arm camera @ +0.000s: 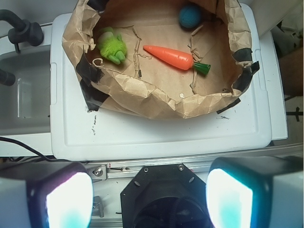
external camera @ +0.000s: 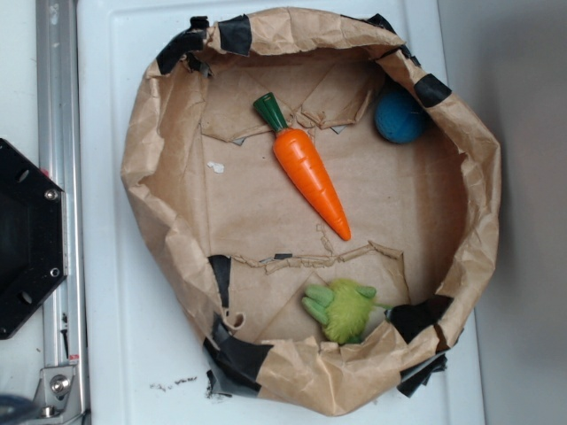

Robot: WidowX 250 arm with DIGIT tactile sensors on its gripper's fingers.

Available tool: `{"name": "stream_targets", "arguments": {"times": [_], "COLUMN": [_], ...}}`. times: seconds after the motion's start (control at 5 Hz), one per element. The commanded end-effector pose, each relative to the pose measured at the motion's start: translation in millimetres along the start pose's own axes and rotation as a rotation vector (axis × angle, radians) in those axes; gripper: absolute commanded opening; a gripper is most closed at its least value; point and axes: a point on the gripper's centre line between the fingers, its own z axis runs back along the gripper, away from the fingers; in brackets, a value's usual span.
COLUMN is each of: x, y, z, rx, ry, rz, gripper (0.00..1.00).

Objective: Grab the carrot.

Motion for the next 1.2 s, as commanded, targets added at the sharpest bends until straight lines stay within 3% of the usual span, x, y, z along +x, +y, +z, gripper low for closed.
{"name": "stream_targets", "arguments": {"times": [0.0,0.2,0.4,0.6,1.0], "x": [0,46,100,125,130], "y": [0,32,36,44,34], "z": [0,-40,-66,-110,-198], "rx": [0.0,-0.08,-0.173,-0.15,-0.098], "ry": [0.0,-0.057,-0.125,-0.132,-0.04], "rz": [0.0,-0.09,-0.293,-0.333,-0.435], "gripper": [1.0,1.0,1.0,1.0,1.0]}}
